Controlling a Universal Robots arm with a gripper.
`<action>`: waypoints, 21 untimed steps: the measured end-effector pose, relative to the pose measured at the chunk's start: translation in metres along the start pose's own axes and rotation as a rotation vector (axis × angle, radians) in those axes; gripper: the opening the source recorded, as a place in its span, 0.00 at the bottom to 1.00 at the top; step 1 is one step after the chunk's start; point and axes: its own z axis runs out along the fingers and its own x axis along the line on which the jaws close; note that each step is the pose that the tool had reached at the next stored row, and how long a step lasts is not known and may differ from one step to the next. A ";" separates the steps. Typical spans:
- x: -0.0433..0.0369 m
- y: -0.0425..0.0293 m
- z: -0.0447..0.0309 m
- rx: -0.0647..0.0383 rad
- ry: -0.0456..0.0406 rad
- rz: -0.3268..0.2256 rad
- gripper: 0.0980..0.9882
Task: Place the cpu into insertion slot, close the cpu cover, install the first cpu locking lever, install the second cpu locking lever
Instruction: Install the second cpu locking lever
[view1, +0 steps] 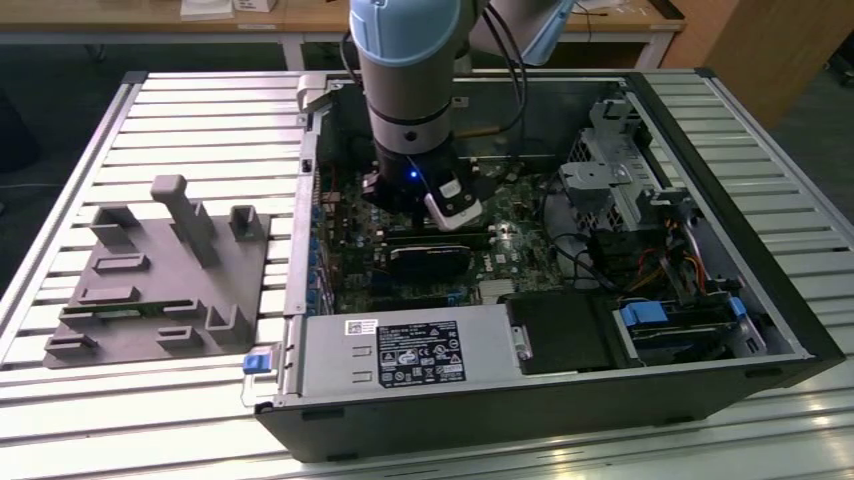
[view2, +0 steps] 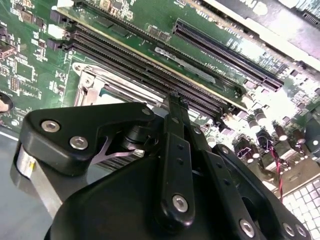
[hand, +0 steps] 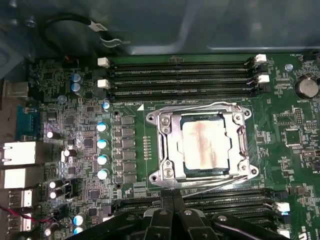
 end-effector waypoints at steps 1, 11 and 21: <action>0.0003 -0.0007 0.0002 -0.007 0.0006 0.000 0.01; 0.0048 -0.0058 0.0038 -0.041 0.0033 0.002 0.01; 0.0064 -0.0068 0.0089 -0.081 0.0062 0.006 0.01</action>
